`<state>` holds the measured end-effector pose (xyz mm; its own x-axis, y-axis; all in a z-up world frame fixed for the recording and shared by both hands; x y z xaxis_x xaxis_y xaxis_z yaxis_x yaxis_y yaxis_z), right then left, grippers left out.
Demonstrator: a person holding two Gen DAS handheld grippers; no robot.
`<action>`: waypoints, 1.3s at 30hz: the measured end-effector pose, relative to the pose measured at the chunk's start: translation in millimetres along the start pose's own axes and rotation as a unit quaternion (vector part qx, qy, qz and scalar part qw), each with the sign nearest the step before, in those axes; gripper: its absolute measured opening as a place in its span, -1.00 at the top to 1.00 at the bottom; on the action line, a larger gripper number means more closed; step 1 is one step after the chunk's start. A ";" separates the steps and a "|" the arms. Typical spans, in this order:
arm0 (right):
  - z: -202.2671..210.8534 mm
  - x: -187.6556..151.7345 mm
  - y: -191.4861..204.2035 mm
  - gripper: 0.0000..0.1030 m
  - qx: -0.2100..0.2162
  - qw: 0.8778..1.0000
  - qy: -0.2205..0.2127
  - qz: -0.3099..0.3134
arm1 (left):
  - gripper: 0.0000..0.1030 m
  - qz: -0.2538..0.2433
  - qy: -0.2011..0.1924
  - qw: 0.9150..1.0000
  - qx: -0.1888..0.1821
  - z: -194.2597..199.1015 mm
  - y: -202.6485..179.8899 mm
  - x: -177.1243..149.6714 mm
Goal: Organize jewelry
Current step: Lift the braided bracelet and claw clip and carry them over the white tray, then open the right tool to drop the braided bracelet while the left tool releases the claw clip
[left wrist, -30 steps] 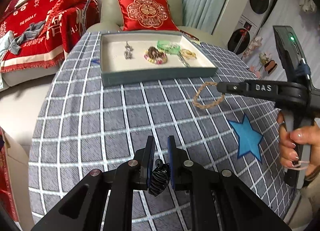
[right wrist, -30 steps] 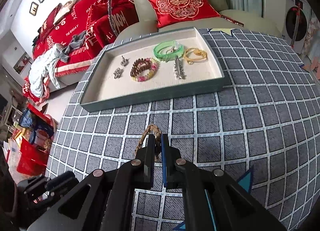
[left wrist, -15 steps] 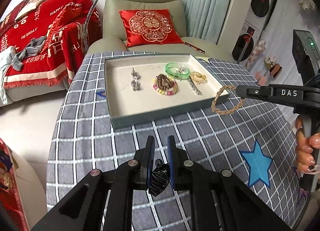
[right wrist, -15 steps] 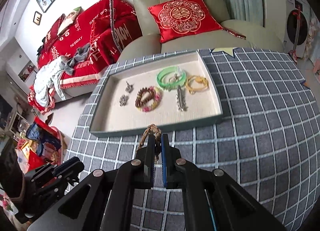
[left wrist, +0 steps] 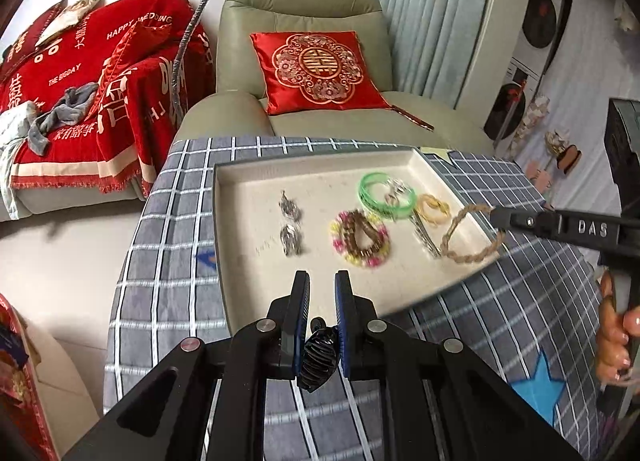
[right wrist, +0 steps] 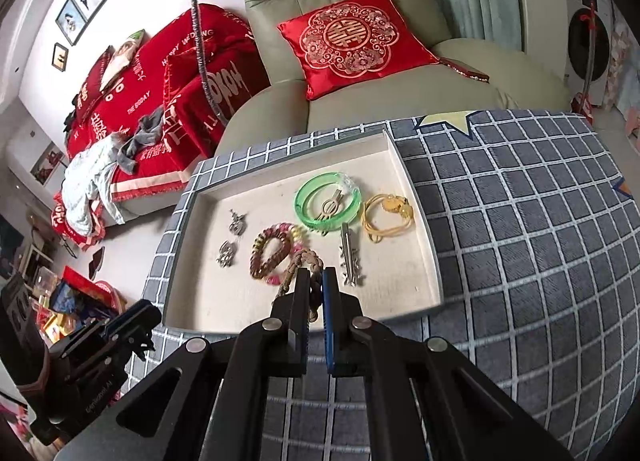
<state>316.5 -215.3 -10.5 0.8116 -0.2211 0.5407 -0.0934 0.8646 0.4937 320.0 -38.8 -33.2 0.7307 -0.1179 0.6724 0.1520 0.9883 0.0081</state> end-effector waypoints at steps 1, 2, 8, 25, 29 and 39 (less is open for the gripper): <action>-4.2 2.1 -1.8 0.88 -0.001 1.000 0.001 -0.001 | 0.46 0.000 0.002 1.000 0.001 -5.4 -0.9 3.1; -9.3 4.3 -3.9 0.88 -0.002 1.000 0.002 -0.002 | 0.46 0.000 0.002 1.000 0.003 -8.8 -1.5 5.3; -33.0 11.8 -13.9 0.88 -0.006 1.000 0.007 -0.010 | 0.46 -0.022 0.003 0.999 0.025 -37.1 -11.2 15.6; -73.1 -1.3 -52.0 0.85 -0.051 0.998 0.043 -0.006 | 0.46 -0.032 0.056 0.995 0.076 -94.2 -6.6 -1.9; -76.2 -5.3 -54.2 0.83 -0.053 0.997 0.049 -0.008 | 0.45 -0.035 0.058 0.994 0.083 -95.7 -6.9 -3.0; -73.1 -4.5 -37.5 -0.14 -0.035 0.998 0.045 0.005 | 0.45 -0.036 0.046 0.995 0.080 -87.7 -10.0 3.1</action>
Point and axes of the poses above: each gripper's, at about its wrist camera, not at the fingertips, and z roughly against the way its jaws point, y to its left, x to its top, the point moved 9 cm from there along -z, roughly the way its jaws point, and after that the axes turned 12 degrees about x, right-handed, at the moved point
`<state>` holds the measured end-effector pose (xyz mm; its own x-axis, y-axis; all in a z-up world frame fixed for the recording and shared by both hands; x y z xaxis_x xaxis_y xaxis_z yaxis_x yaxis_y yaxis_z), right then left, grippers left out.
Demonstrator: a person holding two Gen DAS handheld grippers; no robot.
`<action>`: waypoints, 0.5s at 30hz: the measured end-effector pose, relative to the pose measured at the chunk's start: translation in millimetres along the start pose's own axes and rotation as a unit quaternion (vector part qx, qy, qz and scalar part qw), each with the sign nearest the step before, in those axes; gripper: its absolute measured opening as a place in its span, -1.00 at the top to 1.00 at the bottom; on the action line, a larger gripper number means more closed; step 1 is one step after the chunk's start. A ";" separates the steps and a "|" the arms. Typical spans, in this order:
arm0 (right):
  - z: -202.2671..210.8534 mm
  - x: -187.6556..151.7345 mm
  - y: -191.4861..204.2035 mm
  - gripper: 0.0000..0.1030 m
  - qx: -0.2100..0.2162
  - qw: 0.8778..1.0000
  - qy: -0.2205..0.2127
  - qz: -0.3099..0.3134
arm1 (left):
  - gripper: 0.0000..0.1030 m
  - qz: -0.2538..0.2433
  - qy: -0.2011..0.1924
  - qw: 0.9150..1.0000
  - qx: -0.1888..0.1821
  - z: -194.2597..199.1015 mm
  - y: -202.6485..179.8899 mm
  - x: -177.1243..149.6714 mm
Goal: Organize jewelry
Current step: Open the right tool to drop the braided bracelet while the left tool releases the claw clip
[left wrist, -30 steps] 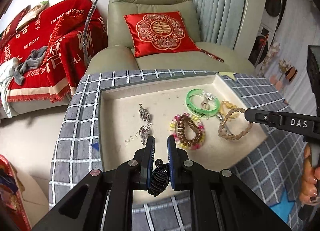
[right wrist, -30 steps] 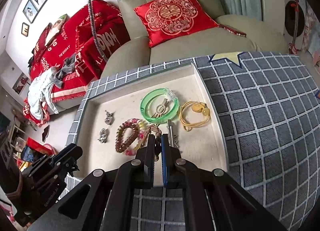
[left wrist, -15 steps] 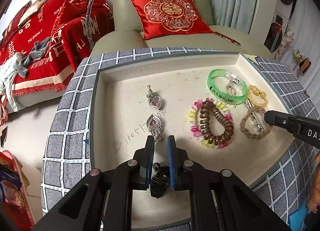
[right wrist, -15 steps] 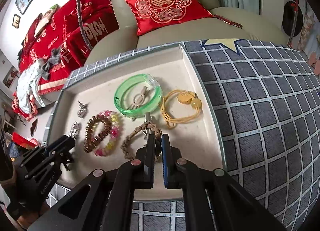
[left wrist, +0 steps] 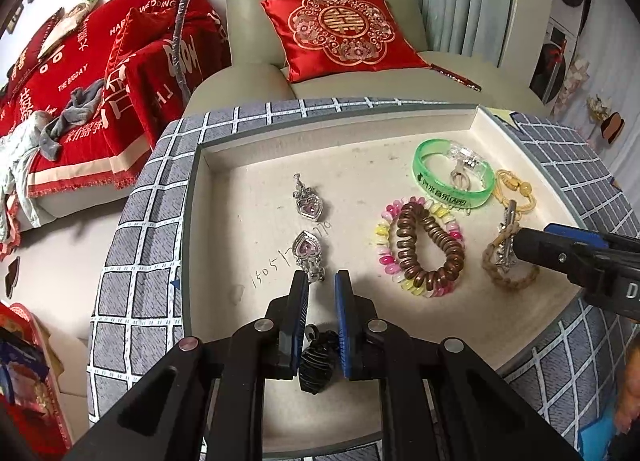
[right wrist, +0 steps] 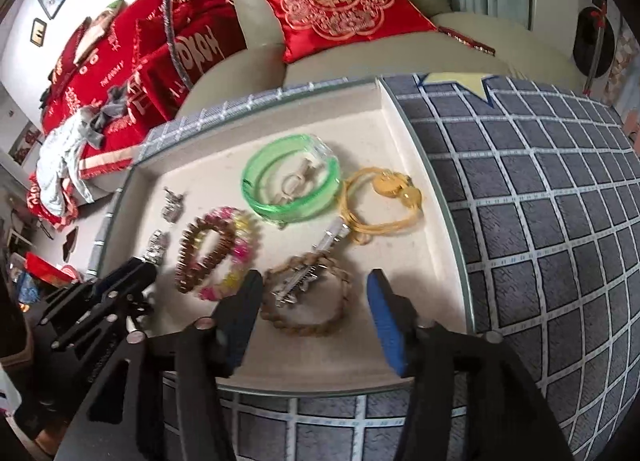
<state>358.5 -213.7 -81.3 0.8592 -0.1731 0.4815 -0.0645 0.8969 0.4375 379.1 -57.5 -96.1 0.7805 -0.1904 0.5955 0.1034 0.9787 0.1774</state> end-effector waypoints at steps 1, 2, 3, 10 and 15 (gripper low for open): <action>1.1 0.5 2.2 -0.14 0.004 1.000 -0.002 0.001 | 0.45 0.000 -0.003 1.000 0.000 1.5 0.6 0.5; 3.9 1.3 4.6 -0.14 0.008 1.000 -0.005 0.002 | 0.45 -0.001 -0.008 1.000 0.002 3.4 0.8 1.6; 6.6 2.2 6.0 -0.14 0.008 1.000 -0.009 0.002 | 0.45 -0.001 -0.012 1.000 0.005 5.0 1.9 2.5; 26.4 9.7 8.2 -0.15 0.008 0.999 -0.032 0.001 | 0.44 0.009 -0.024 1.000 0.009 11.1 5.3 9.6; 31.1 9.6 4.3 -0.15 0.004 0.999 -0.035 -0.002 | 0.39 0.007 -0.031 0.999 0.014 14.5 6.7 13.3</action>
Point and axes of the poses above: each gripper's, at about its wrist camera, not at the fingertips, and z roughly against the way its jaws point, y to its left, x to its top, the point moved 9 cm from there along -z, roughly the way its jaws point, and after that the axes turned 12 degrees about x, right-handed, at the moved point
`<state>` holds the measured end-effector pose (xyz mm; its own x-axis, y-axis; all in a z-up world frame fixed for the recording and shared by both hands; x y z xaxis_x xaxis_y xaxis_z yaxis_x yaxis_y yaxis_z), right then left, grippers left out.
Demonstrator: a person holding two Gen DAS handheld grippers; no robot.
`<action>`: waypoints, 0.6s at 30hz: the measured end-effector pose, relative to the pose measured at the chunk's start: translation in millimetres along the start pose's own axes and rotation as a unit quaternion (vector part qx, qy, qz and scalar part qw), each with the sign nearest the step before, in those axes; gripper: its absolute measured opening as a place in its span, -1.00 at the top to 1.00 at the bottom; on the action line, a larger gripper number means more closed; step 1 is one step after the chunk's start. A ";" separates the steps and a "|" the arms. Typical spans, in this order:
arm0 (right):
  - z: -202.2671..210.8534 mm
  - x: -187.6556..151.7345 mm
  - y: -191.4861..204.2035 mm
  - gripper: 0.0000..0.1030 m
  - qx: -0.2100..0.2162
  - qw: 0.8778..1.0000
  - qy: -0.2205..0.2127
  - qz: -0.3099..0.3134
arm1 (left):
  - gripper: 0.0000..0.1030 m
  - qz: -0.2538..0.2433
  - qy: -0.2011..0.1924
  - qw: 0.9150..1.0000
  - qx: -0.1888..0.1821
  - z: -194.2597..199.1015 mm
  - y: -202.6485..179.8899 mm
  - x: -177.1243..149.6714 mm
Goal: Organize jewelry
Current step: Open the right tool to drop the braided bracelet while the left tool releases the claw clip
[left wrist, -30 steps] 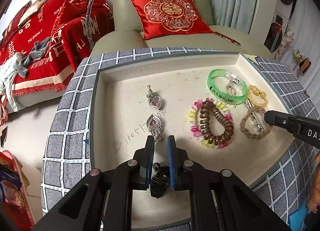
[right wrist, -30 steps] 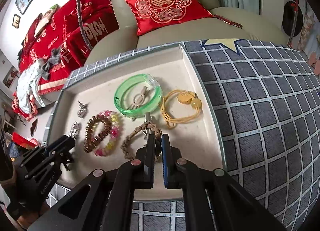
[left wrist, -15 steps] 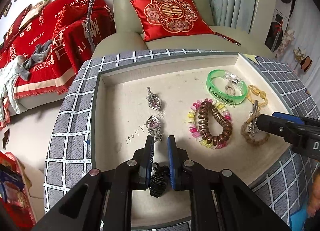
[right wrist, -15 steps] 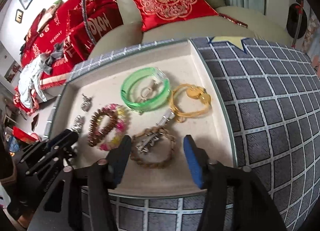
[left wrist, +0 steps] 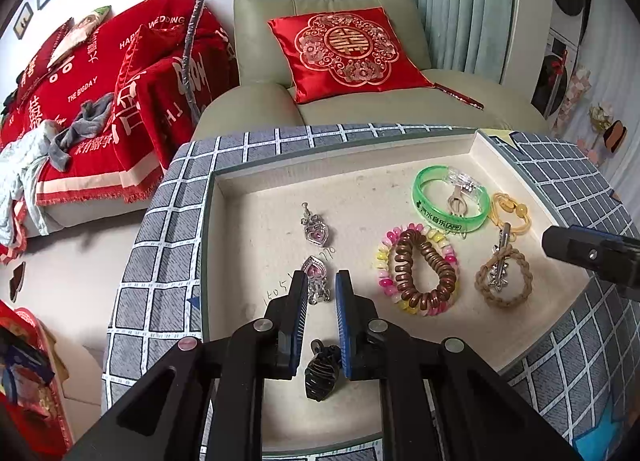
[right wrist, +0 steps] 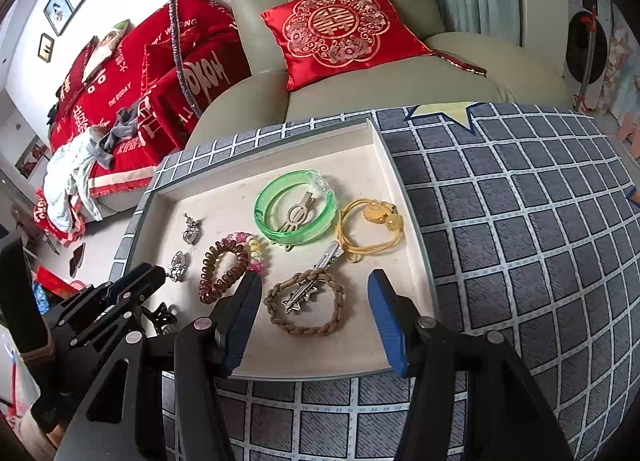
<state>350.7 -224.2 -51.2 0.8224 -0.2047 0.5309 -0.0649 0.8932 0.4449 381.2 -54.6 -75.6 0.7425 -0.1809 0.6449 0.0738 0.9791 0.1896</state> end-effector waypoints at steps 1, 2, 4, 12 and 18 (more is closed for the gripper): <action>-0.6 -0.6 -0.6 -0.15 -0.001 1.000 0.002 -0.001 | 0.14 0.000 -0.001 1.000 0.002 0.4 0.4 0.7; -0.9 -0.6 -1.7 -0.15 -0.001 1.000 0.002 -0.002 | -0.82 0.001 -0.003 1.000 0.005 1.5 1.8 1.5; -1.0 -0.4 -2.6 -0.15 -0.001 1.000 0.002 -0.002 | -1.00 0.017 -0.030 0.999 0.027 8.8 10.6 7.4; -2.7 -0.2 -3.0 -0.42 -0.017 1.000 -0.001 0.009 | -1.00 0.015 -0.033 0.999 0.031 10.5 17.4 11.2; 7.0 1.5 2.0 -1.00 -0.009 0.999 -0.040 0.011 | -1.00 0.016 -0.027 0.999 0.040 16.2 22.0 0.3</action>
Point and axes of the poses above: each gripper's, at about its wrist camera, not at the fingertips, and z roughly against the way its jaws point, y to its left, x to its top, the point moved 9 cm from there along -z, roughly the way its jaws point, and after that the axes turned 12 degrees about x, right-handed, at the moved point
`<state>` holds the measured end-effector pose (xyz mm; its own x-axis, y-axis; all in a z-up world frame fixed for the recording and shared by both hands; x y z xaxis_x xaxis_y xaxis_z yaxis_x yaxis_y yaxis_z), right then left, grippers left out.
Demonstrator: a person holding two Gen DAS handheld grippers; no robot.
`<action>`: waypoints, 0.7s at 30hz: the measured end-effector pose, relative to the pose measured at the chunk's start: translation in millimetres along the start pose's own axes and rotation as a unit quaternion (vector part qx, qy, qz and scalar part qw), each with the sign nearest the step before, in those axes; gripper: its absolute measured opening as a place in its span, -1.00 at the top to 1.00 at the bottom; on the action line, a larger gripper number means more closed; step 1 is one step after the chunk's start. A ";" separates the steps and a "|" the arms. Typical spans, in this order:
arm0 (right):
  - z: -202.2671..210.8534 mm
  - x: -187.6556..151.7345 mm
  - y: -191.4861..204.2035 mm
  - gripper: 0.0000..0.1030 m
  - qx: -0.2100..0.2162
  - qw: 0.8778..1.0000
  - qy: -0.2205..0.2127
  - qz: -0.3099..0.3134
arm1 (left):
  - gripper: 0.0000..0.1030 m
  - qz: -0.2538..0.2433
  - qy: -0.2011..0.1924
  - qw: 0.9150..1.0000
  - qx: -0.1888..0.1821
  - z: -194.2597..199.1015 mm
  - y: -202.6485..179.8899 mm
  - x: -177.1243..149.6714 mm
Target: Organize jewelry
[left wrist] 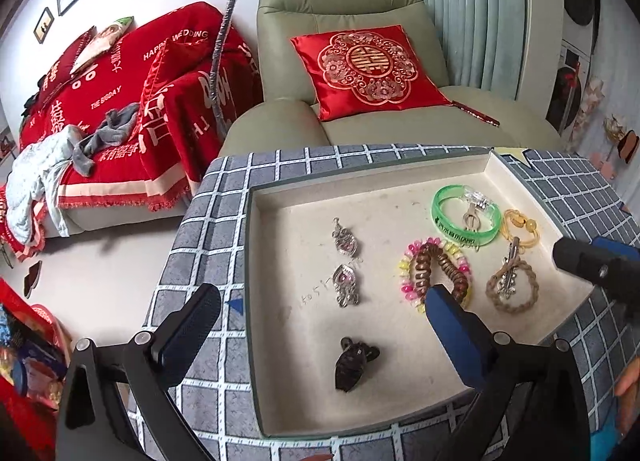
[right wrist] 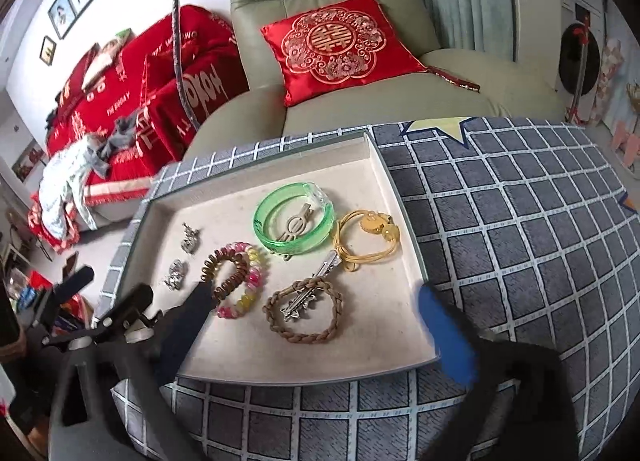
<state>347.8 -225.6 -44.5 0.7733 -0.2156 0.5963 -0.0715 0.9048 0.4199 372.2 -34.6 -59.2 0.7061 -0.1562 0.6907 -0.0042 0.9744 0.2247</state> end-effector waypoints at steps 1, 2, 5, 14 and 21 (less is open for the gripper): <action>2.3 0.1 -0.1 -1.00 -0.001 1.000 -0.006 0.000 | -1.00 -0.001 -0.001 1.000 0.001 2.2 0.4 -1.5; 4.0 0.0 0.5 -1.00 -0.003 1.000 -0.008 0.003 | -1.00 -0.002 -0.002 1.000 0.002 4.8 1.1 -3.3; 9.6 -5.0 4.4 -1.00 -0.014 1.000 -0.007 0.022 | -1.00 -0.002 -0.006 1.000 0.004 15.0 3.6 -9.8; 27.3 -39.6 15.8 -1.00 -0.021 0.999 0.001 0.045 | -1.00 0.016 0.001 1.000 -0.002 46.7 10.2 -49.1; 36.0 -71.5 15.6 -1.00 -0.028 0.998 0.018 0.054 | -1.00 0.016 0.008 1.000 0.002 65.4 13.6 -82.6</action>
<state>268.8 -209.2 -55.9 0.7854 -0.1025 0.6104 -0.1211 0.9417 0.3139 267.5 -19.0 -68.3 0.7175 -0.1213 0.6860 -0.0302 0.9784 0.2046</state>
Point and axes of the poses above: each gripper's, at about its wrist camera, not at the fingertips, and z roughly against the way its jaws point, y to its left, x to its top, the point moved 9 cm from there along -z, roughly the way its jaws point, and after that the axes turned 12 degrees about x, right-handed, at the moved point
